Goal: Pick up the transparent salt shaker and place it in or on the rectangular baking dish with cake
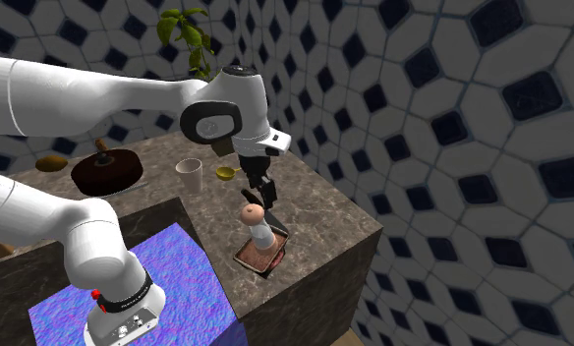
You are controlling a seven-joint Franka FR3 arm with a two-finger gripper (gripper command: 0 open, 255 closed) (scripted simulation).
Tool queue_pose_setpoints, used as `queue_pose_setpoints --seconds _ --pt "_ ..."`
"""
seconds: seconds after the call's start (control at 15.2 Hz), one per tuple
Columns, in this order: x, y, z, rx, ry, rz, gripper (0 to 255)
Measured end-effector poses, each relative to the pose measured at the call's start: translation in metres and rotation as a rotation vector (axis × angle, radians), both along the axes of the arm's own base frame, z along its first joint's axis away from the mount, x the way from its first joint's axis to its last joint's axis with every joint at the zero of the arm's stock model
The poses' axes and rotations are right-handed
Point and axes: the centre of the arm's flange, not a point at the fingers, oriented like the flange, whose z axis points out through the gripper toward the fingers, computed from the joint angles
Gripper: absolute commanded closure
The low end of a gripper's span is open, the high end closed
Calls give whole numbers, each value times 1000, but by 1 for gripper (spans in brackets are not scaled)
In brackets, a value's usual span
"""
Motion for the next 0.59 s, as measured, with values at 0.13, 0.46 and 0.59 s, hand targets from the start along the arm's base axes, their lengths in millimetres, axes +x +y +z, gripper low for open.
queue_pose_setpoints --seconds 0.13,0.46,0.59 --pt "-2 -1 24 0 0 0 0" --pt "-2 -1 35 0 1 0 0" --pt "-2 -1 35 0 1 0 0"
